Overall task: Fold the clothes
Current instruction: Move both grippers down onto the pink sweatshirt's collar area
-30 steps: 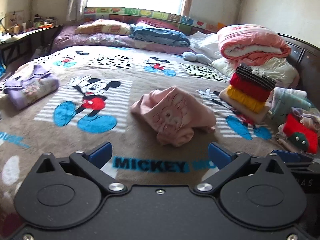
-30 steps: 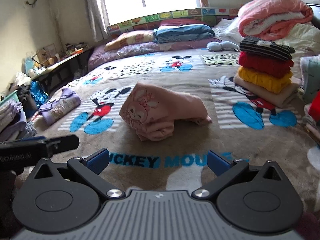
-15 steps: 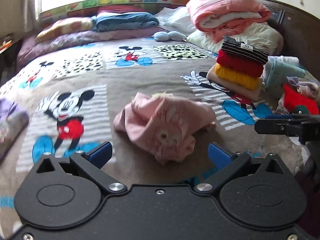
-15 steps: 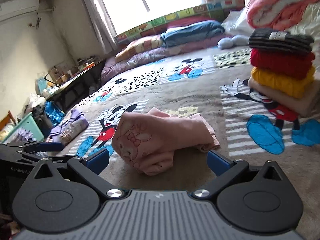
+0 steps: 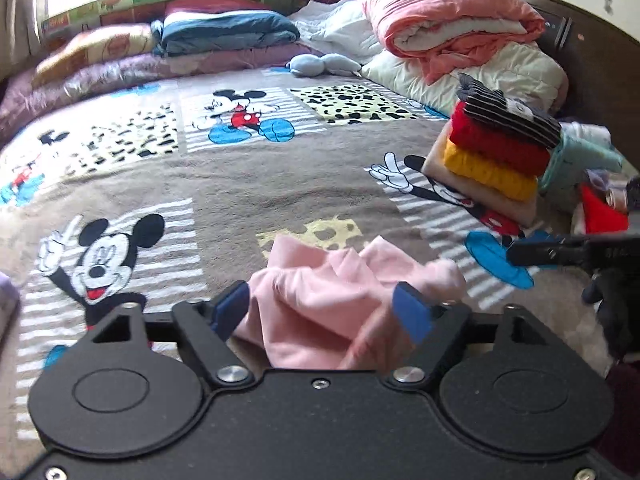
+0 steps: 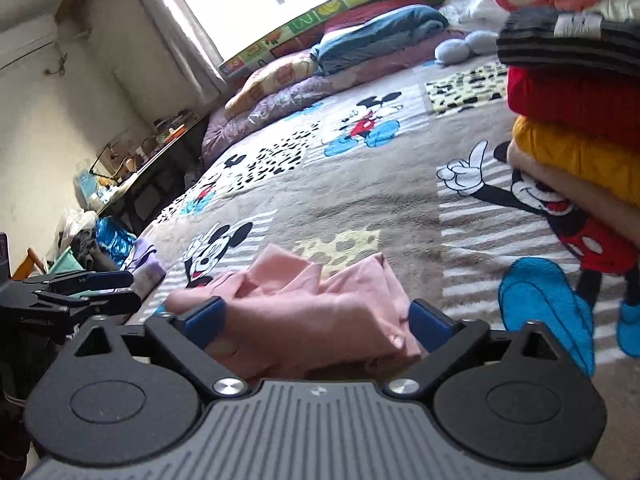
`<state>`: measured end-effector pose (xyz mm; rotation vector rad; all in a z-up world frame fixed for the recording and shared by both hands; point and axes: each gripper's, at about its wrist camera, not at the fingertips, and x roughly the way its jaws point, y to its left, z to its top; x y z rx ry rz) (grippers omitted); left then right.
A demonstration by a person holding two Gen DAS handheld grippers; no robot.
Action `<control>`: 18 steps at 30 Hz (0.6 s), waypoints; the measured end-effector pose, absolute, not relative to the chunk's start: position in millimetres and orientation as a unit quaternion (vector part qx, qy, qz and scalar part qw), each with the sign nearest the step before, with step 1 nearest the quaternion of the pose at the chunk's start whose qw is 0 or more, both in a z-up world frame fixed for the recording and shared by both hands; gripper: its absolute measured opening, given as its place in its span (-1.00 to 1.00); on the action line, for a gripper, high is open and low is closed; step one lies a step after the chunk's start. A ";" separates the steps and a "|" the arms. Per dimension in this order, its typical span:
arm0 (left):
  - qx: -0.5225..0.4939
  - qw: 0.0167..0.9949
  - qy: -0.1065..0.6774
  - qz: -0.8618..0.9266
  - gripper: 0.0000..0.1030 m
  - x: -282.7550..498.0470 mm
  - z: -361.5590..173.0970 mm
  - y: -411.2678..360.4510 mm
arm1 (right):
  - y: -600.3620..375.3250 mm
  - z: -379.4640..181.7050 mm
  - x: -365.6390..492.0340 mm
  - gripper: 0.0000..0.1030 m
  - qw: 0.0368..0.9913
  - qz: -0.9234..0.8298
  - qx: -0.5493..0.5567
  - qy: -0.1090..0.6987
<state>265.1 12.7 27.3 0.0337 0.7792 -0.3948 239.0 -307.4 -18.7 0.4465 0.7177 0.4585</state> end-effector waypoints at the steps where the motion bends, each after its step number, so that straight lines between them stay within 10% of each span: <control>1: 0.007 0.903 0.384 -0.194 0.49 274.3 24.1 13.6 | -306.7 -23.1 247.2 0.75 0.884 0.224 0.217 0.349; 13: -0.029 0.838 0.457 -0.297 0.46 360.1 -18.6 17.0 | -297.0 -63.9 299.9 0.63 0.831 0.336 0.253 0.364; 18: -0.042 0.810 0.469 -0.350 0.46 360.0 -23.6 26.1 | -293.6 -65.8 295.0 0.21 0.818 0.369 0.241 0.369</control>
